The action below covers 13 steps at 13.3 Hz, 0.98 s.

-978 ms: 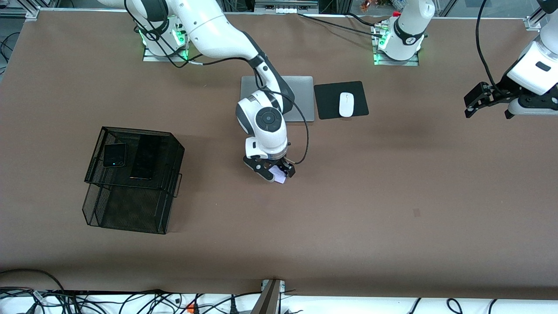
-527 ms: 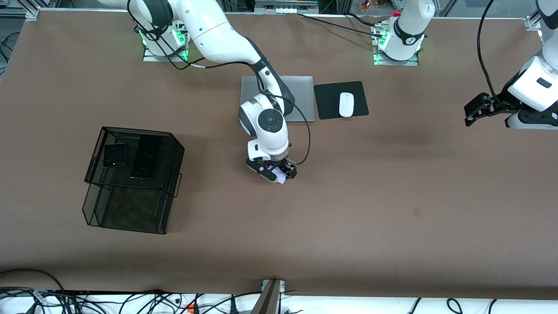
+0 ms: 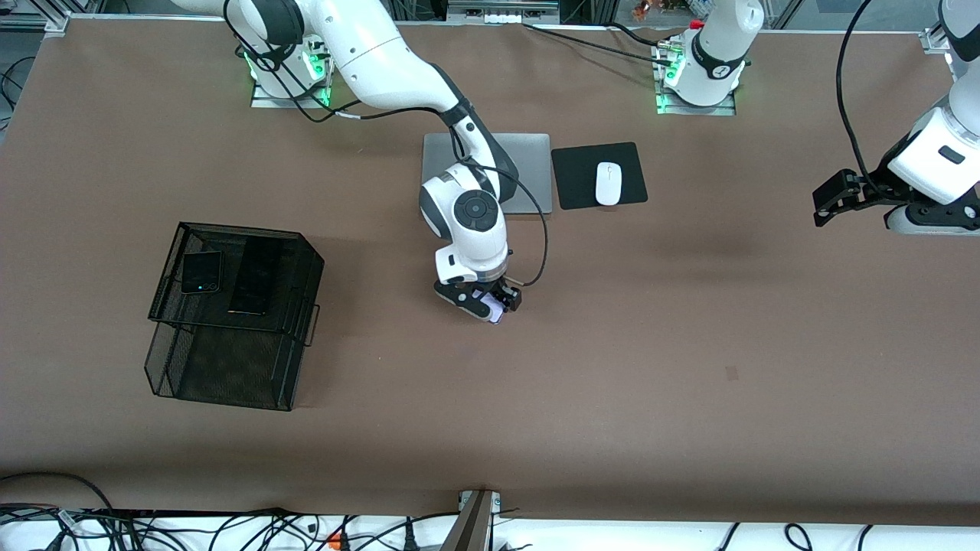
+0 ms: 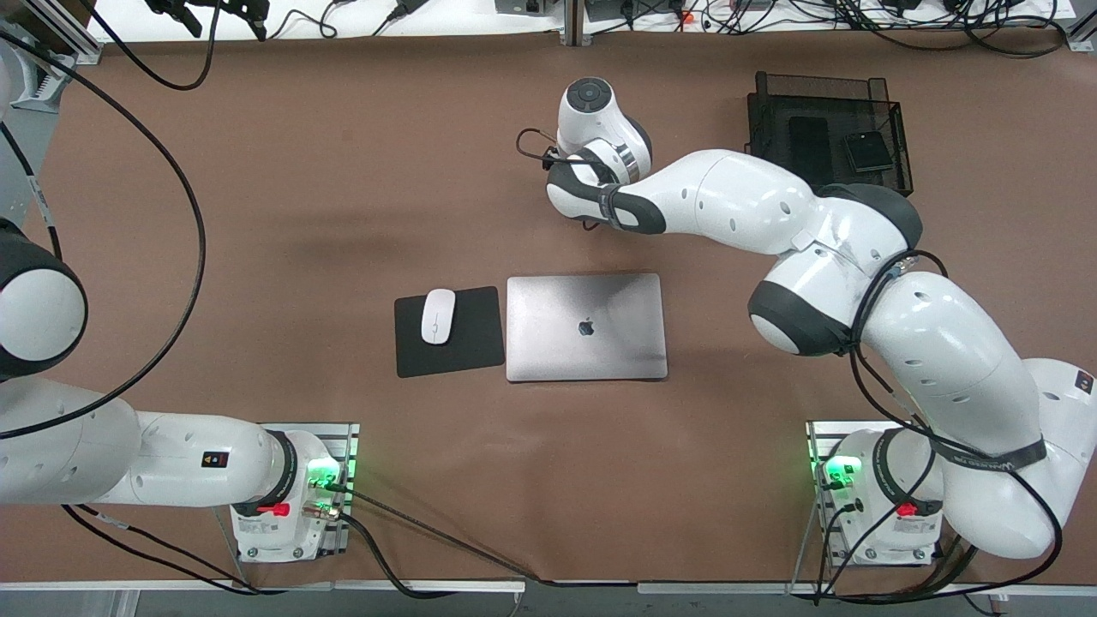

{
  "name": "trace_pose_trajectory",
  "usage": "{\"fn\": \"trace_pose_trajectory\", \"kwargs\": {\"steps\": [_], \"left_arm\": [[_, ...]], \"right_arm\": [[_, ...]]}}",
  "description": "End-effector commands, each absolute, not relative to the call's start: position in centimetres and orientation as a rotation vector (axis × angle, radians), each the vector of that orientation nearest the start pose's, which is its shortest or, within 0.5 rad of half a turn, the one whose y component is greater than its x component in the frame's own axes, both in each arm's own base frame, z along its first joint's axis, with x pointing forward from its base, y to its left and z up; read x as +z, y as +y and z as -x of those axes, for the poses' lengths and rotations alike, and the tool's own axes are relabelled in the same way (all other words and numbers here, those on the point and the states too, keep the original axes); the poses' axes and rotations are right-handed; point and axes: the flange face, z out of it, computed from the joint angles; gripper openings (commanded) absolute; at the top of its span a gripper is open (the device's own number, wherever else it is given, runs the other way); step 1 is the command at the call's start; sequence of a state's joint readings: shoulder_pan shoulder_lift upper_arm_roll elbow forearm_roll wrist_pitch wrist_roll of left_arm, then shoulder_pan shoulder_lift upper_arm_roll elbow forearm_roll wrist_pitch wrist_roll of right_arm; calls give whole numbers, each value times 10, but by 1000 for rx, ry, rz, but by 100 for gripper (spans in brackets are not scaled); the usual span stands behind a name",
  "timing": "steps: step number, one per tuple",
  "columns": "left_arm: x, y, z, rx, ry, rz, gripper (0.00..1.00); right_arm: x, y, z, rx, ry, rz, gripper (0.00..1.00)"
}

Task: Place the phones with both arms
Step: 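Grasp the white phone with the right gripper while the left gripper withdraws, then lower the white phone into the mesh basket and open the right gripper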

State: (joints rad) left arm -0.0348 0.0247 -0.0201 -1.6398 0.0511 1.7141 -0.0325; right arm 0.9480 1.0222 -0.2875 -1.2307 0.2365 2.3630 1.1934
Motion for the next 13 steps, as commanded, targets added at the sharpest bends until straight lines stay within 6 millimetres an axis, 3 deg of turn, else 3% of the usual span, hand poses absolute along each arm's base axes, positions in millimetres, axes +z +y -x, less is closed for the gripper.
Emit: {"fn": "trace_pose_trajectory", "kwargs": {"steps": [1,4,6,7,8,10,11,13], "left_arm": [[594,-25,-578,-67,53,3089,100],[594,-21,-577,-62,44,3089,100],[595,-21,-577,-64,41,3089,100],[595,-21,-578,-64,39,3089,100],[595,-20,-578,-64,39,3089,100],[595,-20,-578,-64,36,3090,100],[595,-18,-578,-64,34,3090,100],[595,-17,-578,-69,34,3092,100]], "right_arm": [[183,522,-565,-214,774,2982,24],[228,518,-567,-164,747,3017,24],[277,512,-569,-125,675,3035,24],[303,495,-576,-101,633,3057,24],[329,469,-586,-57,585,3099,24],[371,397,-618,29,450,3158,24],[386,352,-637,65,368,3174,24],[393,262,-675,113,224,3189,24]]}}
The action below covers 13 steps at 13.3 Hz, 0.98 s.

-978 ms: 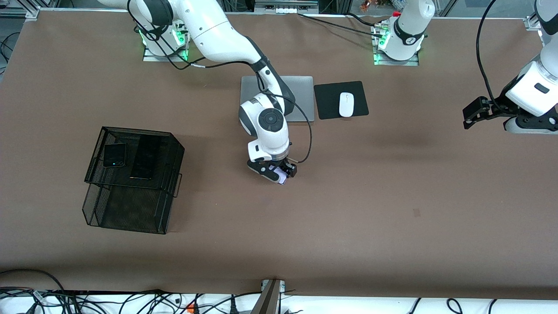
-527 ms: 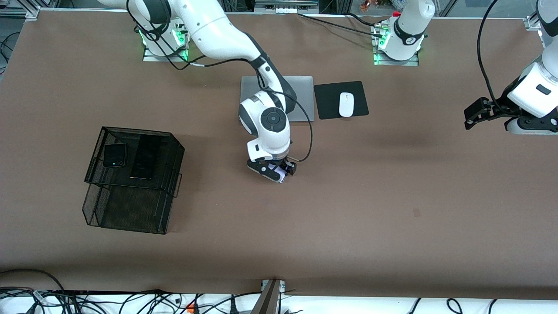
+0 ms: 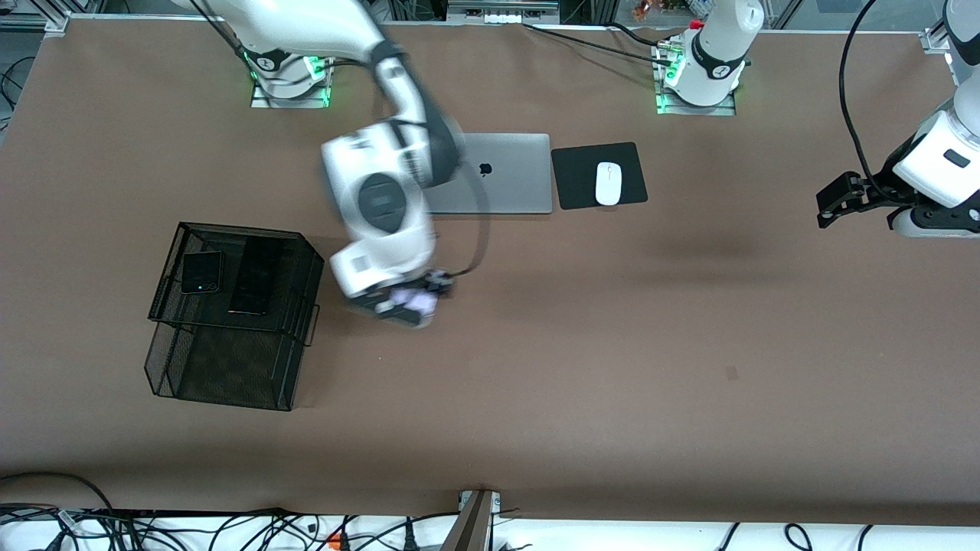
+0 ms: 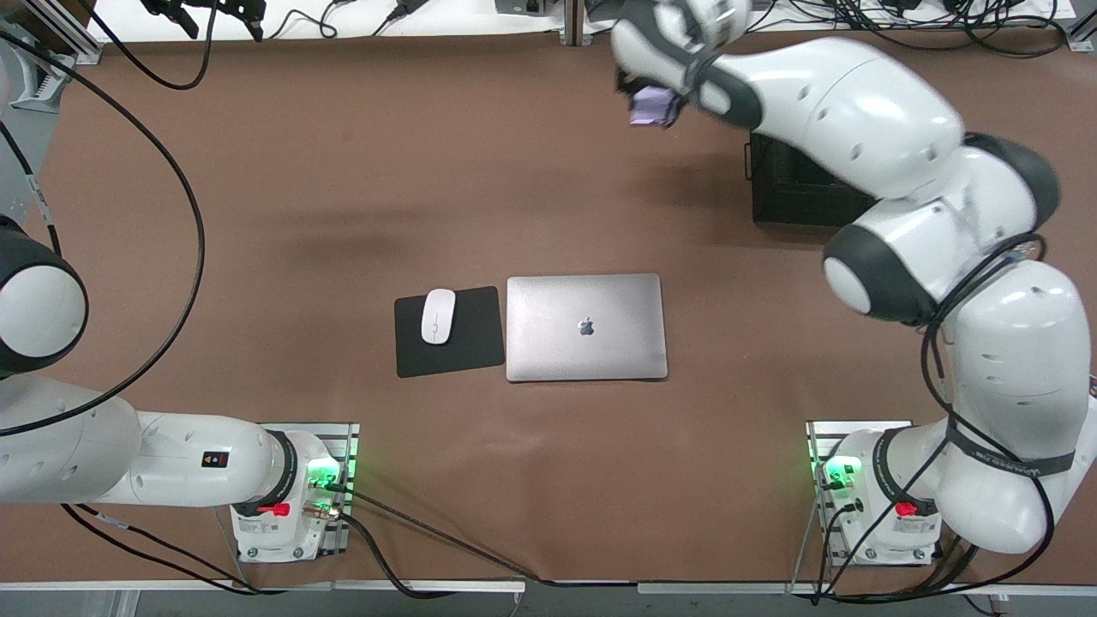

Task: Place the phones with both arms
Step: 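Lower the white phone into the mesh basket and open the right gripper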

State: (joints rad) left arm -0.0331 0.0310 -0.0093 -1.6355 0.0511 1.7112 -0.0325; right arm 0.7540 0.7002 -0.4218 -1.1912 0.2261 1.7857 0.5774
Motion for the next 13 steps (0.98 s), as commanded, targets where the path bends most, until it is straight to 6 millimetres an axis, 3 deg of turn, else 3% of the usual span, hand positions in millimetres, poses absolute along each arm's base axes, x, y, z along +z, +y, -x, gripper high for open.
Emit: {"fn": "trace_pose_trajectory", "kwargs": {"steps": [1,4,7,10,13], "left_arm": [[595,-16,-578,-66,31,3092,100],[594,-9,-579,-65,-3,3129,100],[594,-5,-579,-65,-9,3135,100],[594,-5,-578,-63,-8,3134,100],[594,-5,-578,-63,-6,3134,100]], "right_arm": [[395,219,-690,120,158,3188,24],[410,114,-728,30,-70,3188,24],[389,39,-752,-75,-237,3200,24],[330,6,-759,-22,-223,3204,24],[285,7,-757,4,-168,3167,24]]}}
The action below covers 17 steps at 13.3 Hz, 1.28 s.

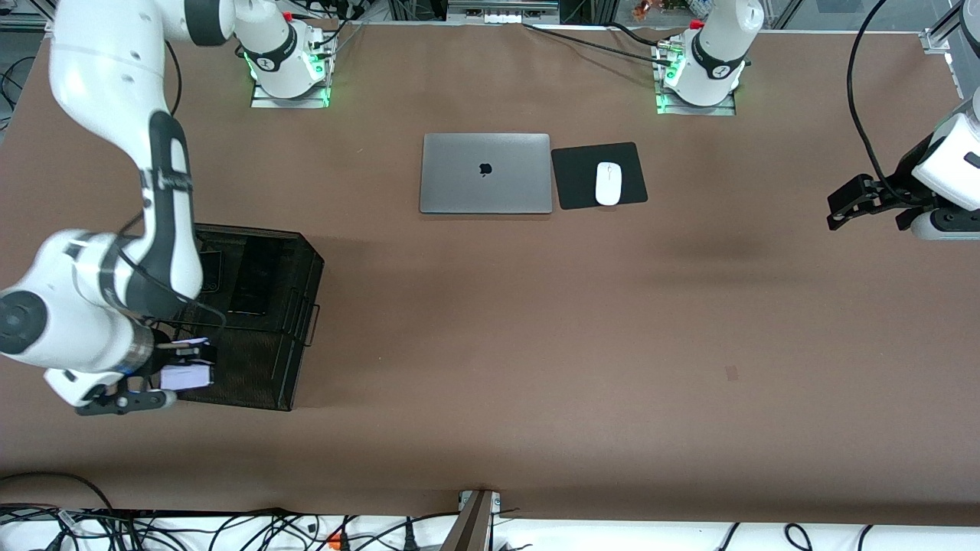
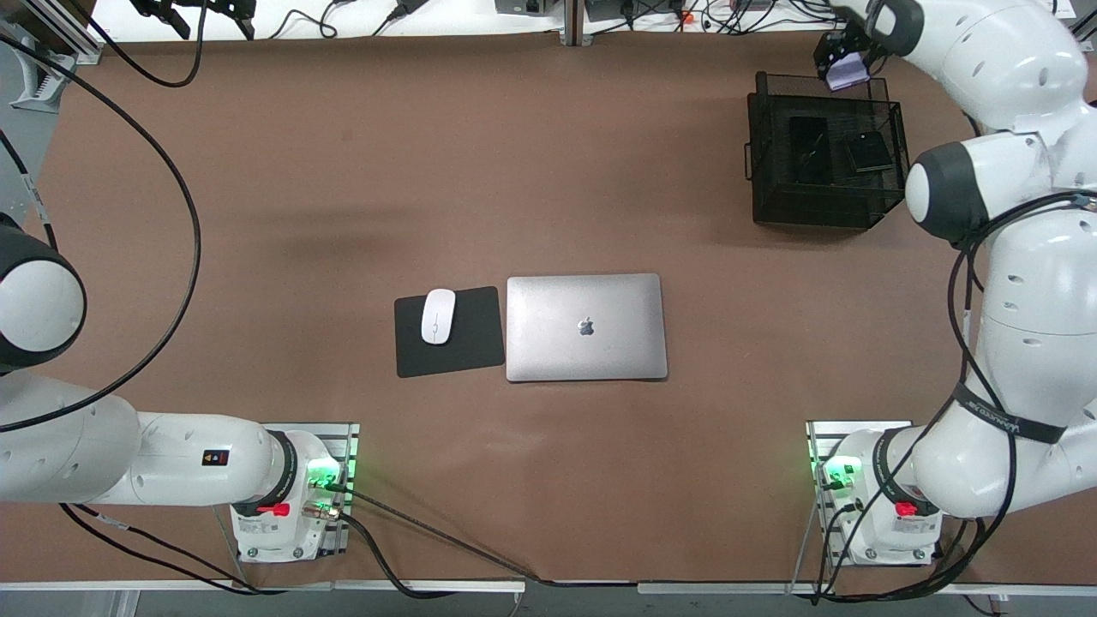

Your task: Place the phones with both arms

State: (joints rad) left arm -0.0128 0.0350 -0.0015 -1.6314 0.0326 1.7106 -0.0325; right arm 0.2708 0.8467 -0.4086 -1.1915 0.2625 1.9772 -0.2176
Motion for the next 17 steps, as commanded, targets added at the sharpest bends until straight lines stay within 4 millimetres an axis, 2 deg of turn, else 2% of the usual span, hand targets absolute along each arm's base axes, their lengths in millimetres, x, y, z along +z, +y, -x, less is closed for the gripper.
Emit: {"fn": "trace_pose_trajectory", "kwargs": {"steps": [1,2,3,4,5,7,8,11,13,17], "left_arm": [[594,-5,-578,-63,-6,3134,100],[593,-5,-579,-60,-6,3134,100],[594,-5,-578,-63,-6,3134,100],[594,-5,-578,-63,-6,3134,100],[594,-5,-578,-63,-6,3134,100],[594,-6,-578,-63,-4,3134,100],[594,-6,-578,-63,-4,3134,100],[594,-6,-578,-63,-4,3134,100],[594,-6,-578,-63,-4,3134,100],[594,-6,-578,-63,-4,3134,100]], "right_arm": [[274,6,-758,-13,-158,3165,25],[264,3,-756,-23,-125,3152,31],[258,3,-755,-26,-96,3132,60],[258,4,-755,-25,-101,3126,100],[264,2,-755,-25,-103,3122,100],[293,5,-752,12,-109,3109,100],[313,2,-747,45,-107,3101,100],[399,-7,-727,81,-126,3125,100],[435,-8,-707,144,-148,3148,100],[474,-20,-648,177,-74,3162,100]]}}
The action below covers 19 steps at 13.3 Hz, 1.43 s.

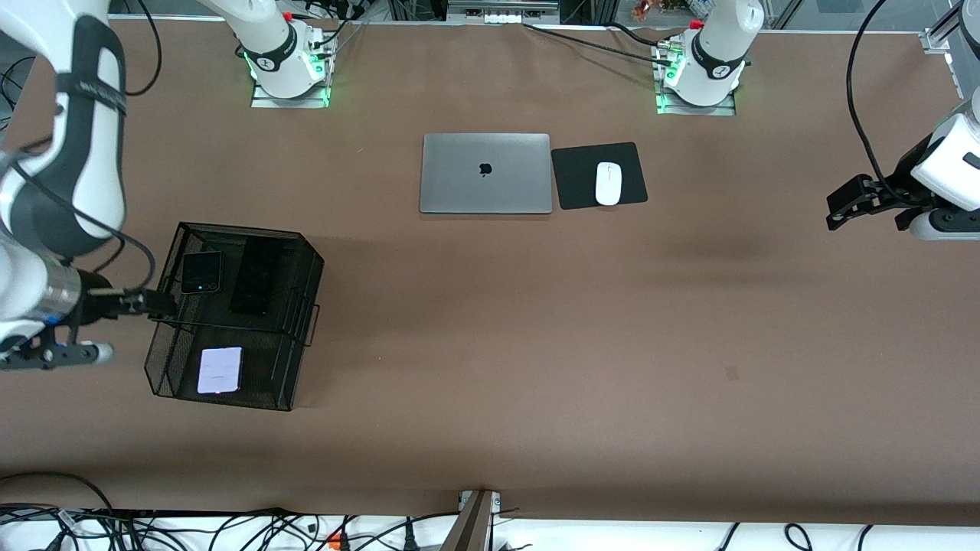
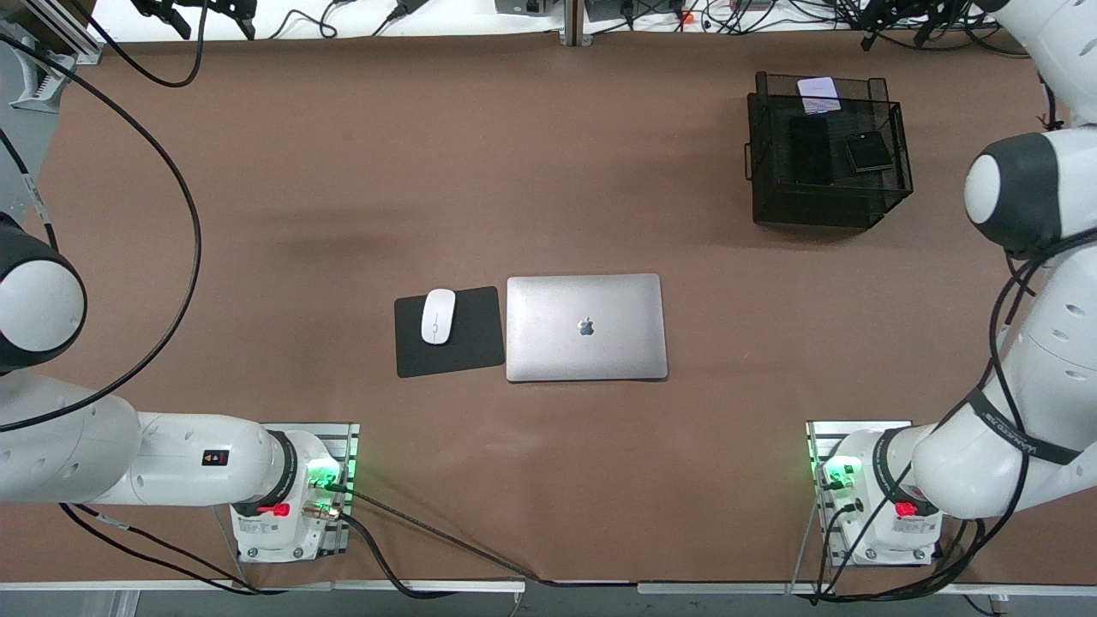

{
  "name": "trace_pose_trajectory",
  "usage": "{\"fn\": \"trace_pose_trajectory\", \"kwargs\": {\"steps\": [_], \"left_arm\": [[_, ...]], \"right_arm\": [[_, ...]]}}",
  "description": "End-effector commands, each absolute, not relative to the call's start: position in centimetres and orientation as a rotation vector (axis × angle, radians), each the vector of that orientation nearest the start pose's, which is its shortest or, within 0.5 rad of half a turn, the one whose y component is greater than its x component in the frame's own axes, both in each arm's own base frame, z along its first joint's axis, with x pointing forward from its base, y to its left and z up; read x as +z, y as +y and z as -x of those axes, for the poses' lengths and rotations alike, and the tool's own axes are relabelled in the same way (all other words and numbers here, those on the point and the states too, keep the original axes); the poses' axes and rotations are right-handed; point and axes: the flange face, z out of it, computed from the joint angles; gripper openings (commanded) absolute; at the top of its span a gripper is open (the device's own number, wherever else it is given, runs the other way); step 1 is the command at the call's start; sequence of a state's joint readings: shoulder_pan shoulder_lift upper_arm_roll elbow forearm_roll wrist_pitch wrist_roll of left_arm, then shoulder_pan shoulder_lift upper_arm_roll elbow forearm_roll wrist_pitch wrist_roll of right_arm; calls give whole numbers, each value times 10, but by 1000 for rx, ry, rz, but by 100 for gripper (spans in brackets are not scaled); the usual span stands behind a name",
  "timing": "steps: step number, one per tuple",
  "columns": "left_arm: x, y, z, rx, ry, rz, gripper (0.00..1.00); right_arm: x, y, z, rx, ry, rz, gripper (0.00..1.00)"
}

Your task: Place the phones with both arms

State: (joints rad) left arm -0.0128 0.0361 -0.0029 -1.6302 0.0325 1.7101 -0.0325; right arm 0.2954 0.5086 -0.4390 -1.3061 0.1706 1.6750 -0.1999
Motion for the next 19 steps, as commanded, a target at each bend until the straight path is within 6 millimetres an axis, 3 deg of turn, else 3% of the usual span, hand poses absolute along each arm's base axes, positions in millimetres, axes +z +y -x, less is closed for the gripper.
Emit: {"fn": "trace_pose_trajectory", "kwargs": {"steps": [1,6,10,13,19], "left_arm": [[594,-6,-578,-63,-4,3134,100],[594,-6,-578,-63,-4,3134,100],[594,-6,-578,-63,-4,3134,100],[594,-6,-578,-63,-4,3134,100],[594,-6,-578,-63,-4,3134,100]], "right_arm": [[486,-18,-634,174,-68,3171,100],[539,-29,-575,112,2,3203,100],[576,-35,-565,142,14,3200,100],[579,-37,-559,223,16,3190,100],[579,-36,-559,216,33,3185,100]]}}
